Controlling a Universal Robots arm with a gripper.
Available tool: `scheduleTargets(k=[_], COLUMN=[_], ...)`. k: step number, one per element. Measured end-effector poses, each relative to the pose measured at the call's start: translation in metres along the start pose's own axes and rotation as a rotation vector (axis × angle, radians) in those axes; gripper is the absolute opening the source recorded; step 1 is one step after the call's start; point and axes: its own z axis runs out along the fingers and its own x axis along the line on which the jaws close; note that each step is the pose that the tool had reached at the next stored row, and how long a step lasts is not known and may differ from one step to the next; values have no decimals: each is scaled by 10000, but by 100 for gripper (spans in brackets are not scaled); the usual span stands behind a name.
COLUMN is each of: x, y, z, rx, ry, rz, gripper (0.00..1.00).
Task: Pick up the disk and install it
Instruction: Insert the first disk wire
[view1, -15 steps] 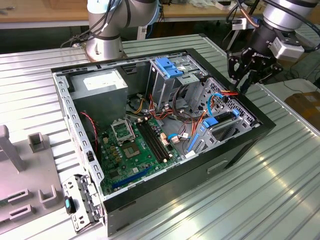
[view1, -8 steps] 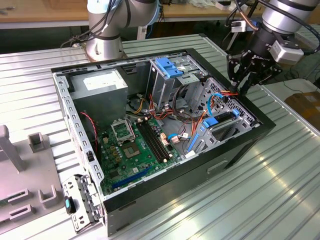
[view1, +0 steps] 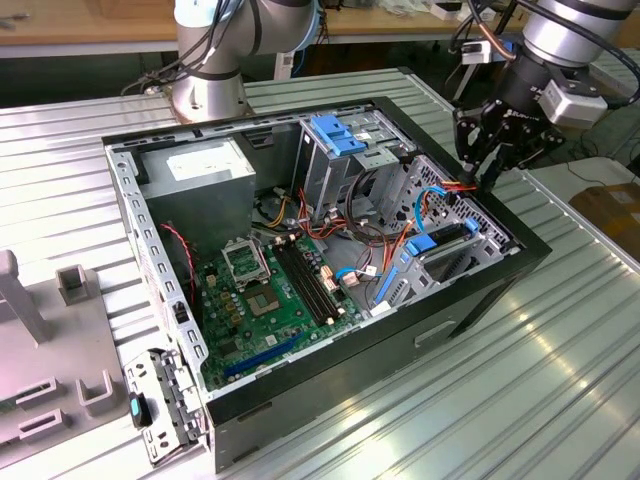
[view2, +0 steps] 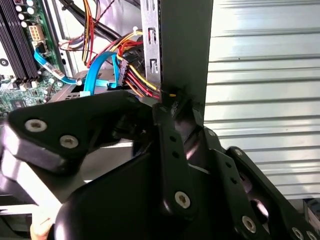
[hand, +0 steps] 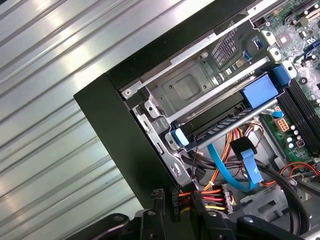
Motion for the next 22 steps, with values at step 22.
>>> scheduleTargets(k=[22], x=[14], y=[-10], z=[-87], rx=[-152], ry=[39], rz=[2086], gripper=[17])
